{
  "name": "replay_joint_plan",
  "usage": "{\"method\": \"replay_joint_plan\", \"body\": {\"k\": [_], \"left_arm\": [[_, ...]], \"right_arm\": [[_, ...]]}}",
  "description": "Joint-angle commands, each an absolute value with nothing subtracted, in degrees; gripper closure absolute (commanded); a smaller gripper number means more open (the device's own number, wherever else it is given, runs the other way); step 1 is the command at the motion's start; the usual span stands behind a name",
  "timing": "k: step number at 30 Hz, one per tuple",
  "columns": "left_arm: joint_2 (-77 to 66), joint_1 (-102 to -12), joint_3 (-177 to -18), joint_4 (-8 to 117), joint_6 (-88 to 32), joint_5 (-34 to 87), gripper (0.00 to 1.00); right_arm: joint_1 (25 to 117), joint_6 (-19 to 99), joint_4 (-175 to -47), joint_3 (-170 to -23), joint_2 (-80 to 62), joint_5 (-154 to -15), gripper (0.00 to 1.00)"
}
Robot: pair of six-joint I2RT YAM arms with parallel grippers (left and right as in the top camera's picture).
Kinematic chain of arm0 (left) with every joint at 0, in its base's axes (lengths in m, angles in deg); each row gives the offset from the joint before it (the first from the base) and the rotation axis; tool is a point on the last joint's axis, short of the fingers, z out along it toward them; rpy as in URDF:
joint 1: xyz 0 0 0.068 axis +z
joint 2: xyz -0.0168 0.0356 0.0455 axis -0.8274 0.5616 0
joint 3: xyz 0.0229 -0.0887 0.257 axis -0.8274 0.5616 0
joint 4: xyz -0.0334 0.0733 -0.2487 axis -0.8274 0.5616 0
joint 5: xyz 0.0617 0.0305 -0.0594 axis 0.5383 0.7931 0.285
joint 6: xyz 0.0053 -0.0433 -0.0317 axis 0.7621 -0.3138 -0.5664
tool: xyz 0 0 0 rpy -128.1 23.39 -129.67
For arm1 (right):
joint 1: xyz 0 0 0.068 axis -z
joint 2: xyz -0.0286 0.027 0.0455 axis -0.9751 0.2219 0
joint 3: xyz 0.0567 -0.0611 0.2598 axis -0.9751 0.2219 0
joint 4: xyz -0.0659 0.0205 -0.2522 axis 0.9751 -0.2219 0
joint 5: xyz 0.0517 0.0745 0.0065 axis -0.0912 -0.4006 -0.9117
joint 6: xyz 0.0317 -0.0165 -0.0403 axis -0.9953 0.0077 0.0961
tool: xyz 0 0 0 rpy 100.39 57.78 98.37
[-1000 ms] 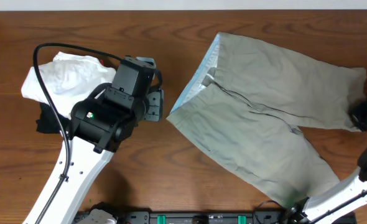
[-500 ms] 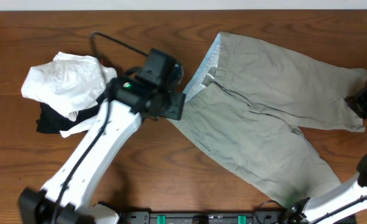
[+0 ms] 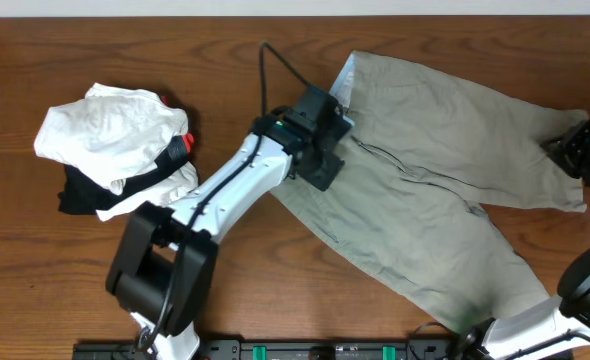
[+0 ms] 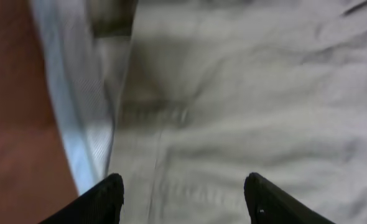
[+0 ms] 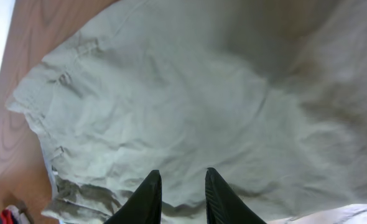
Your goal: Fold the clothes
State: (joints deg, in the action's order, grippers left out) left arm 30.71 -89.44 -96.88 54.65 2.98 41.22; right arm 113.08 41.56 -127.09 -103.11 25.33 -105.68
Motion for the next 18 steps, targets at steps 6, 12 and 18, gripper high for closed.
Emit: {"method": "replay_joint_plan", "body": {"k": [6,12,18], "left_arm": [[34.74,-89.13,-97.03,43.18,9.84,40.85,0.37],[38.69,-89.13,-97.03,40.64,9.82,37.05,0.43],[39.79,-89.11,-97.03,39.33,9.82,37.09,0.87]], "right_arm": [[111.35,42.92,-130.04,-103.79,24.81,-105.13,0.78],[110.85,42.92,-132.13,-103.79,24.81,-101.72,0.78],[110.26,42.89,-132.35,-103.79,24.81,-101.70,0.79]]}}
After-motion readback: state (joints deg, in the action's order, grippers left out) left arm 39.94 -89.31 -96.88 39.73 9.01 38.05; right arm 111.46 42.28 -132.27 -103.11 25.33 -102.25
